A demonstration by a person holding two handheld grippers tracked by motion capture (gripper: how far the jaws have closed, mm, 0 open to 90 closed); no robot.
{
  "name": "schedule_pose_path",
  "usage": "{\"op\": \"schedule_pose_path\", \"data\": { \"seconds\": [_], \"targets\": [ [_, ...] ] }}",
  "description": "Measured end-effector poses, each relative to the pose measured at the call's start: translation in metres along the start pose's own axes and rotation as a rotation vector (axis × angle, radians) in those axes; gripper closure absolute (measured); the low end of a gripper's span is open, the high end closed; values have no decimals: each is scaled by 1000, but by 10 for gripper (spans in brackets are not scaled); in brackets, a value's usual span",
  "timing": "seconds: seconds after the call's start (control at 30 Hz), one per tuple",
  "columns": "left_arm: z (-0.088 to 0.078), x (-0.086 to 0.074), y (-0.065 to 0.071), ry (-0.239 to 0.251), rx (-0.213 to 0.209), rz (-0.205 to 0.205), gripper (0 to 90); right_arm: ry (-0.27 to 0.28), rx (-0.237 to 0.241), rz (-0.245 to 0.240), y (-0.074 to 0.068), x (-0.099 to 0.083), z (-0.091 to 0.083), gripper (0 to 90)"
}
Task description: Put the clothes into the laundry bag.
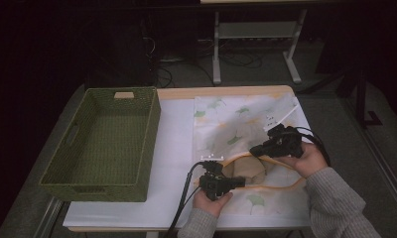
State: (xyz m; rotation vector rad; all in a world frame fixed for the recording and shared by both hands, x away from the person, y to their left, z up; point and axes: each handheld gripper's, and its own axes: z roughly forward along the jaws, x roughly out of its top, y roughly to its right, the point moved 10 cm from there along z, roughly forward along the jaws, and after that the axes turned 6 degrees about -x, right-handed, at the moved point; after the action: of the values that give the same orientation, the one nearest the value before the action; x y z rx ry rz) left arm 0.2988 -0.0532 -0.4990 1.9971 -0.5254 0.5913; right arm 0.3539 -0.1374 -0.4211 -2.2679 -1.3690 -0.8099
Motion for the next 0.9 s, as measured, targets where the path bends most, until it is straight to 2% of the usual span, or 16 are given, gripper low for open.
{"op": "schedule_pose_path", "data": {
  "seconds": [0.33,0.9],
  "targets": [
    [-15,-6,-5,-15,28,6,795,-1,0,8,0,-7,1,876],
    [-50,-8,-12,-5,65,3,725,-54,-13,4,4,-23,5,874]
  ]
}}
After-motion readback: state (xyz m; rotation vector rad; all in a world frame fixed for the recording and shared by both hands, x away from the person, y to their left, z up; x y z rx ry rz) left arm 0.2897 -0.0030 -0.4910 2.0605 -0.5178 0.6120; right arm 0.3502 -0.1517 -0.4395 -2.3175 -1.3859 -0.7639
